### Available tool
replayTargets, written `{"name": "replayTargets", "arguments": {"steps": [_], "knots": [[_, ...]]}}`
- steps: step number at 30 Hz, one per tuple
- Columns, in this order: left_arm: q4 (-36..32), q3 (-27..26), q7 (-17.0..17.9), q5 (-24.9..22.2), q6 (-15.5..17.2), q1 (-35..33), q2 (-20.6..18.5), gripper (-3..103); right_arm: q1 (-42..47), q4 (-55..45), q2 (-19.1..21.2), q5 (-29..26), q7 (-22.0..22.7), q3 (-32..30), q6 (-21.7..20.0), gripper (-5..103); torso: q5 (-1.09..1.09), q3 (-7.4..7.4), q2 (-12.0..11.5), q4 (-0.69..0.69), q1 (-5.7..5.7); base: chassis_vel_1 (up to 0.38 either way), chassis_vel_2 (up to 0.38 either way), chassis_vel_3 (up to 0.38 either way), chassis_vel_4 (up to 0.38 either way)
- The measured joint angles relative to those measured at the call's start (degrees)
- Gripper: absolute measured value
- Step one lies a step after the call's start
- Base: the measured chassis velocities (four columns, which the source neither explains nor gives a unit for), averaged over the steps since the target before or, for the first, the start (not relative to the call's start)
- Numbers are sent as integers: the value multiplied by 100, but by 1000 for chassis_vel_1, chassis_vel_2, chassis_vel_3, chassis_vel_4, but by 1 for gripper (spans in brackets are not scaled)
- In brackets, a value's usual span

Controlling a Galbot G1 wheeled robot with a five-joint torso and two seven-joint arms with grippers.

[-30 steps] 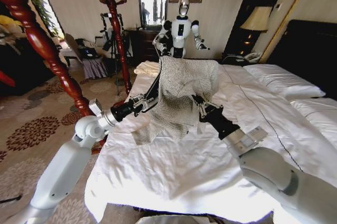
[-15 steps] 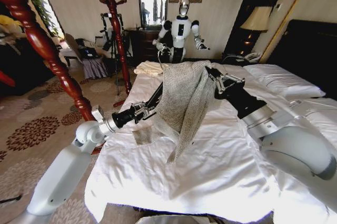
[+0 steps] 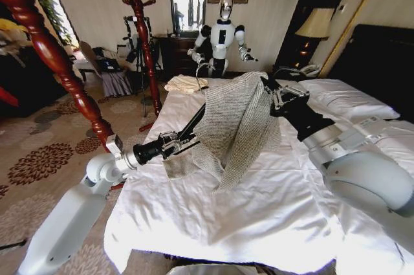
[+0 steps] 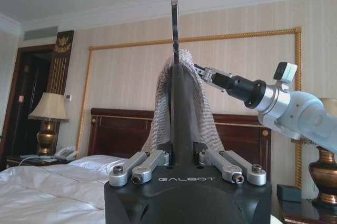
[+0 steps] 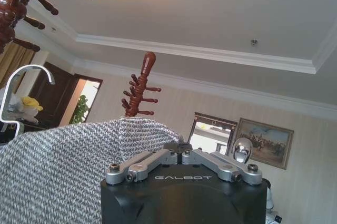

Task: Pick up the clothes from the bed and hang them on the clothes hanger.

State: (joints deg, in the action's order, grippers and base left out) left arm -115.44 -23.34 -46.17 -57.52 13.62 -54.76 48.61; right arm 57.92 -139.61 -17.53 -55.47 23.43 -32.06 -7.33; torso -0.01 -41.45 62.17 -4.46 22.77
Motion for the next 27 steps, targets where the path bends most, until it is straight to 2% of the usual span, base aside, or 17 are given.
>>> {"name": "replayTargets", "arguments": {"steps": [20, 23, 24, 27], "knots": [[48, -120, -105, -197, -46, 116, 232, 18, 61, 369, -175, 150, 5, 345, 213, 2, 0, -1, 0, -1, 0, 0, 0, 0, 0], [84, -90, -121, -201, -53, 166, 245, 18, 90, 297, -226, 223, 52, 425, 230, 18, 1, -1, 0, 0, 0, 0, 0, 0, 0], [101, -82, -123, -205, -54, 189, 245, 18, 96, 272, -245, 240, 90, 434, 232, 18, 1, 0, 0, 0, 0, 0, 0, 0, 0], [141, -71, -126, -234, -56, 242, 238, 18, 108, 165, -286, 243, 280, 435, 176, 30, 0, -1, 0, 0, 0, 0, 0, 0, 0]]}}
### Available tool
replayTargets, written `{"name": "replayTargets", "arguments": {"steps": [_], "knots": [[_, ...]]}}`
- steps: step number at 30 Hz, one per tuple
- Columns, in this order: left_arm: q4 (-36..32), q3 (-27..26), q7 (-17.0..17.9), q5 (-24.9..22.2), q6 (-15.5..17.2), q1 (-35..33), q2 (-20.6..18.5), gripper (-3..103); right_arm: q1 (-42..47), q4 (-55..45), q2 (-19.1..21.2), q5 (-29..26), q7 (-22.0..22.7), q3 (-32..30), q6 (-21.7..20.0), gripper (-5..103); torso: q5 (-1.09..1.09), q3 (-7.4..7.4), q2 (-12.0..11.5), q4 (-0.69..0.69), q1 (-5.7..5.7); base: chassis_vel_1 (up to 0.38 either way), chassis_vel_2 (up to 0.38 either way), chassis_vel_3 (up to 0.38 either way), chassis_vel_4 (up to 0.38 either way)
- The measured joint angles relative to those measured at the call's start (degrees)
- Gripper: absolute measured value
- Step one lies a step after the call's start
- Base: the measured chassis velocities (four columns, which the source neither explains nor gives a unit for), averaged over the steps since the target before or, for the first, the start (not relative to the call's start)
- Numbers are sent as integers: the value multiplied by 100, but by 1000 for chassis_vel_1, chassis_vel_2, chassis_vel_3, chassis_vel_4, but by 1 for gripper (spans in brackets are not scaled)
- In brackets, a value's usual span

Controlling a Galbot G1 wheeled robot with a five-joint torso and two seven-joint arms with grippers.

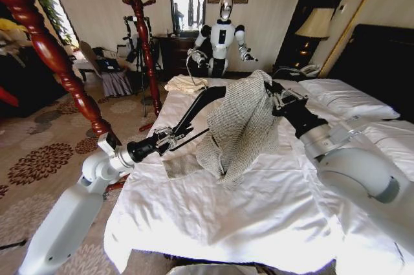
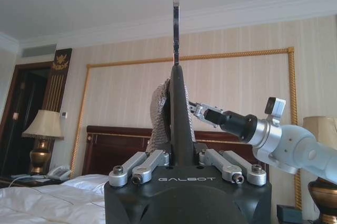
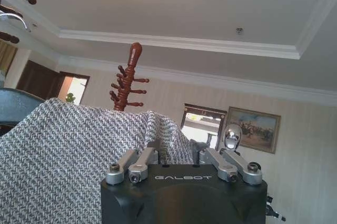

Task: Pick up the clothes from the bed and hang them on the clothes hanger.

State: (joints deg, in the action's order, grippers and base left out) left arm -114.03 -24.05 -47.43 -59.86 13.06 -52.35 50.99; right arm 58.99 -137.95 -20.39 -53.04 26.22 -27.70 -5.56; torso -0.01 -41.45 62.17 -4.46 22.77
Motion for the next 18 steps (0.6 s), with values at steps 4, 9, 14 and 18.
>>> {"name": "replayTargets", "arguments": {"steps": [4, 9, 14, 18], "knots": [[51, 4, -14, -41, -13, 61, -19, 18, 47, -261, -60, -138, 398, -75, -189, 40, 0, 0, 0, 0, 0, 0, 0, 0, 0], [153, 27, -18, -107, -20, 212, -37, 18, 208, -534, -156, -447, 1066, -171, -636, 68, 1, 0, 0, 0, 0, 0, 0, 0, 0], [172, 39, -17, -163, -21, 280, -50, 18, 278, -543, -249, -535, 1531, -153, -1033, 79, 0, 0, 0, 0, 0, 0, 0, 0, 0], [163, 40, -17, -193, -21, 287, -68, 18, 321, -543, -272, -533, 1709, -106, -1170, 94, 0, 0, 0, 0, 0, 0, 0, 0, 0]]}}
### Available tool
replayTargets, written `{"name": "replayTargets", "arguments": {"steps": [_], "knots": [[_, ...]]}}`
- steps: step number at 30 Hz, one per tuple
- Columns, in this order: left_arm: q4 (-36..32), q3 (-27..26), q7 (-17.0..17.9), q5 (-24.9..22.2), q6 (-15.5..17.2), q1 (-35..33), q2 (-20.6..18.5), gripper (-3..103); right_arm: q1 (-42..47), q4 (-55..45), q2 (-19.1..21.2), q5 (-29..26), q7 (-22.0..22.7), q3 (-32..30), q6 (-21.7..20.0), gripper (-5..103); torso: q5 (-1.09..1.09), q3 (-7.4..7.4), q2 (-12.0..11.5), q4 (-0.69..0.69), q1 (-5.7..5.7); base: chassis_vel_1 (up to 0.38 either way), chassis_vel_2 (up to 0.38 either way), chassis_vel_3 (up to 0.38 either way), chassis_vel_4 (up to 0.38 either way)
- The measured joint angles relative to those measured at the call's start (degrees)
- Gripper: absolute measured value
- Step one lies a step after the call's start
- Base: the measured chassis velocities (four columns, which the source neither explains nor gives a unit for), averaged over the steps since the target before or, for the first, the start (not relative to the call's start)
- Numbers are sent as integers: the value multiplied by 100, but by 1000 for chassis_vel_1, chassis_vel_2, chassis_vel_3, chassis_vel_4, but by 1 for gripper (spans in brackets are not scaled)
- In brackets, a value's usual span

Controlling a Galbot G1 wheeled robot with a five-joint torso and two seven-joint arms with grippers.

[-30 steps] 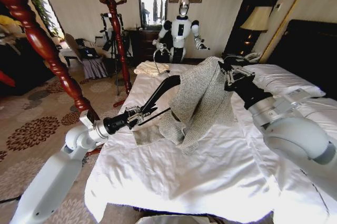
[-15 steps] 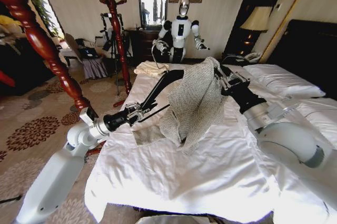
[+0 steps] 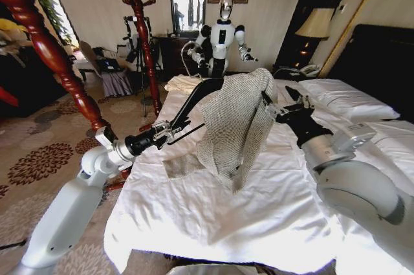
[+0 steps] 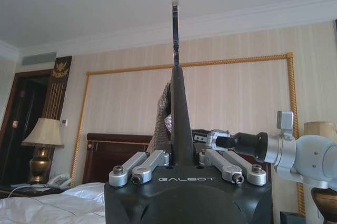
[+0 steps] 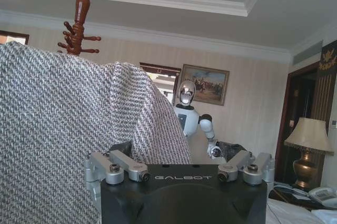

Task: Pick up the clothes from the bed and hang them on the clothes hanger.

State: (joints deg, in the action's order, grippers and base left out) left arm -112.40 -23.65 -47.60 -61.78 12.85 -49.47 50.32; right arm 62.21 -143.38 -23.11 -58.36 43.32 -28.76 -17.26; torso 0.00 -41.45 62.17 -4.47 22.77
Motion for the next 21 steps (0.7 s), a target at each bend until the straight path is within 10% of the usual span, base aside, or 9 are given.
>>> {"name": "replayTargets", "arguments": {"steps": [21], "knots": [[75, 4, -52, 39, -21, 2, 64, 18, -174, 333, 359, 495, 594, -232, -429, 100, 0, 0, 0, 0, 0, 0, 0, 0, 0]]}}
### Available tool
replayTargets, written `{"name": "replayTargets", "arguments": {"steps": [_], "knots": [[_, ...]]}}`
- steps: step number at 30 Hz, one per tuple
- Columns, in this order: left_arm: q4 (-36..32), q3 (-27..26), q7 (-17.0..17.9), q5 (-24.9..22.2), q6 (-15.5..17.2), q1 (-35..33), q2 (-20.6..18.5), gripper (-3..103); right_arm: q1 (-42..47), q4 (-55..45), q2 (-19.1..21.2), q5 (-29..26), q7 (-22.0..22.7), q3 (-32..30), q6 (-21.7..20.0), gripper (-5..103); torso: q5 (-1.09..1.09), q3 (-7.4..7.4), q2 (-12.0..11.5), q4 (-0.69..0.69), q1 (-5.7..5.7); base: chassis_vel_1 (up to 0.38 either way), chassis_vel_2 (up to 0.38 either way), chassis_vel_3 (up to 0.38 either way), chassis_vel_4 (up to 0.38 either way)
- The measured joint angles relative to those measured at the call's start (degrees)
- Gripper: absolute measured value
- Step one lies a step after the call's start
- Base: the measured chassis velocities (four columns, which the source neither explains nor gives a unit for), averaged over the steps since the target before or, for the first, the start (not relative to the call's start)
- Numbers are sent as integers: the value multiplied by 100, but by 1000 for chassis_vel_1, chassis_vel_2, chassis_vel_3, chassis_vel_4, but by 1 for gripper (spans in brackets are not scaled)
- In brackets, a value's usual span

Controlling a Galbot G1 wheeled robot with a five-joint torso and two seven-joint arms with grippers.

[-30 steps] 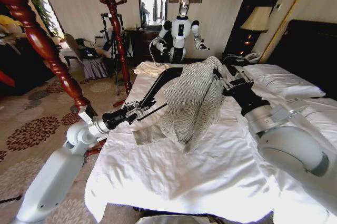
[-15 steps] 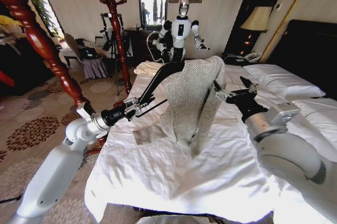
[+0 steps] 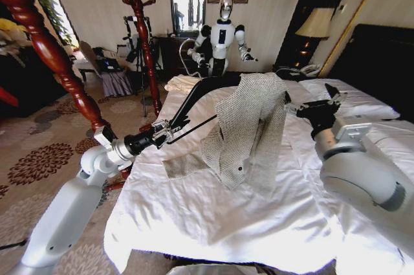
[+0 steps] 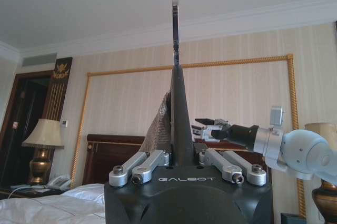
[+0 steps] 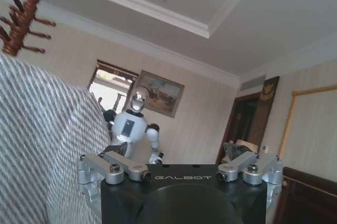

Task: Pick up the clothes from the bed and hang them on the clothes hanger.

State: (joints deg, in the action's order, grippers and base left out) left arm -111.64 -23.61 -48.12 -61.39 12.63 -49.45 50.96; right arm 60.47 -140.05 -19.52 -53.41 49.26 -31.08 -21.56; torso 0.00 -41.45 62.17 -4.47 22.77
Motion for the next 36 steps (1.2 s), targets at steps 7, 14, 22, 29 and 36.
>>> {"name": "replayTargets", "arguments": {"steps": [7, 14, 22, 29, 36], "knots": [[33, 14, -21, 36, -1, 4, 32, 18, 50, 239, 55, 532, -1251, 16, 1271, 100, -1, 0, 0, 1, 0, 0, 0, 0, 0], [36, 30, -25, 26, -4, 47, 27, 18, -53, 588, 497, 1718, -2200, 91, 1726, 100, 1, 0, 0, 1, 0, 0, 0, 0, 0], [74, 23, -46, 18, -11, 62, 23, 18, -83, 579, 666, 2076, -2214, 70, 1595, 100, -1, 0, 0, 0, 1, 0, 0, 0, 0], [261, 60, -64, 34, -15, 211, 59, 18, -59, 329, 753, 2035, -2097, -43, 1509, 100, 0, 0, 0, 0, 0, 0, 0, 0, 0], [329, 79, -75, 34, -18, 301, 33, 18, 102, 348, 975, 2328, -2171, 74, 1461, 100, 0, 0, 0, 0, 0, 0, 0, 0, 0]]}}
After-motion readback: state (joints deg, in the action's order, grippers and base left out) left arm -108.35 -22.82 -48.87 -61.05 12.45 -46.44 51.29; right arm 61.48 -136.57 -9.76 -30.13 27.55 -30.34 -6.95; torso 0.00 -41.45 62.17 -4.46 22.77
